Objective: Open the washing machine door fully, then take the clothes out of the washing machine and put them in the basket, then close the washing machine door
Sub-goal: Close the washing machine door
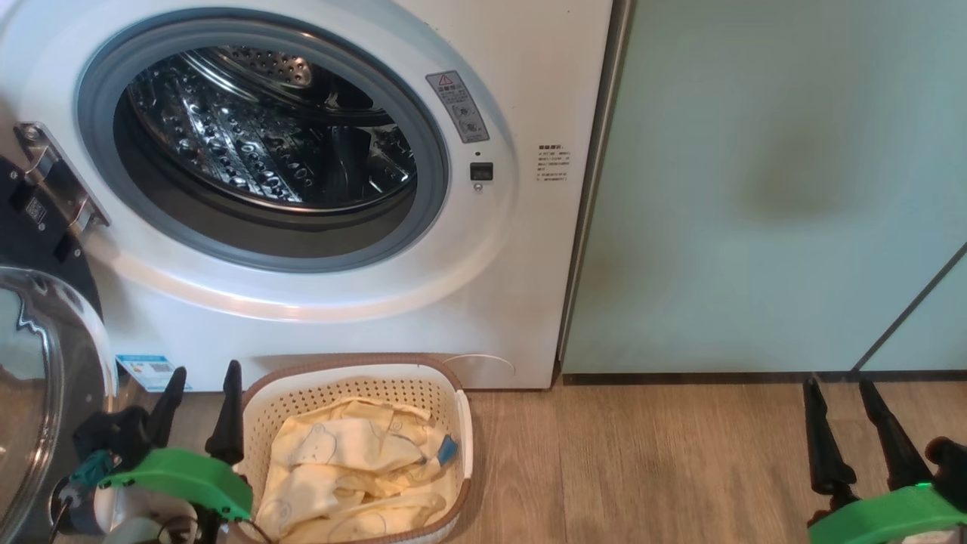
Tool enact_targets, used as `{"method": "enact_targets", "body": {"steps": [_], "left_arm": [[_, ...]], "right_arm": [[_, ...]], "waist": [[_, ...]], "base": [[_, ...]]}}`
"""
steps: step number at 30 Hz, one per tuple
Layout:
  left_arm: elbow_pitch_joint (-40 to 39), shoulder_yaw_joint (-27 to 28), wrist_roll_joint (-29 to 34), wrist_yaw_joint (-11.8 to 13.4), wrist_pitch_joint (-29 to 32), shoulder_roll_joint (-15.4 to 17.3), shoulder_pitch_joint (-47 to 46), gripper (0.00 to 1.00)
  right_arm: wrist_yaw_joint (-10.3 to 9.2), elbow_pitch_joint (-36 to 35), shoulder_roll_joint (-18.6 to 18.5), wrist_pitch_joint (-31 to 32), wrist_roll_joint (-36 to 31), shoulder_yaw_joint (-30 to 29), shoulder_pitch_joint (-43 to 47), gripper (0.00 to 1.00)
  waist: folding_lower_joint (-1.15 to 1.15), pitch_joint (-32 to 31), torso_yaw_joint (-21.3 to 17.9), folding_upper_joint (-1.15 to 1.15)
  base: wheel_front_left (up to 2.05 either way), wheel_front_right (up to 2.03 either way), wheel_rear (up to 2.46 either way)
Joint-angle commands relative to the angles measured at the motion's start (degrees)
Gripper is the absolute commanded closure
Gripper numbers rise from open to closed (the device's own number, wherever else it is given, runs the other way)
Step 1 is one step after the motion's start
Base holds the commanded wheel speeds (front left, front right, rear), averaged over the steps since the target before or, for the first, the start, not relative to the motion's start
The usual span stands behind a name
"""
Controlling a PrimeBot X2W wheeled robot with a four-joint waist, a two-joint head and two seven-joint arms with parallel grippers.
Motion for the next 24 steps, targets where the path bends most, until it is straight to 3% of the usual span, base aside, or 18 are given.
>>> {"method": "enact_targets", "body": {"steps": [1,14,24], "left_arm": [[-2.09,1.84,-0.49,-0.06,-0.51,1.49,-1.21,0.00],[-2.01,1.17,-0.23,-0.06,-0.51,1.82,-1.05,0.00],[-2.31,1.13,-0.36,-0.06,-0.51,1.89,-0.81,0.00]], "right_arm": [[-0.15,-1.57,-0.41,-0.55,-0.37,0.81,-1.52,0.00],[-0.15,-1.55,-0.51,-0.55,-0.16,0.95,-1.58,0.00],[-0.15,-1.40,-0.56,-0.55,-0.09,1.05,-1.46,0.00]], "waist": [[0.00,-0.06,0.01,0.00],[0.00,0.04,0.15,0.00],[0.00,0.17,0.07,0.00]], "base": [[0.00,0.00,0.00],[-0.11,0.11,0.00],[-1.37,1.26,0.11]]}}
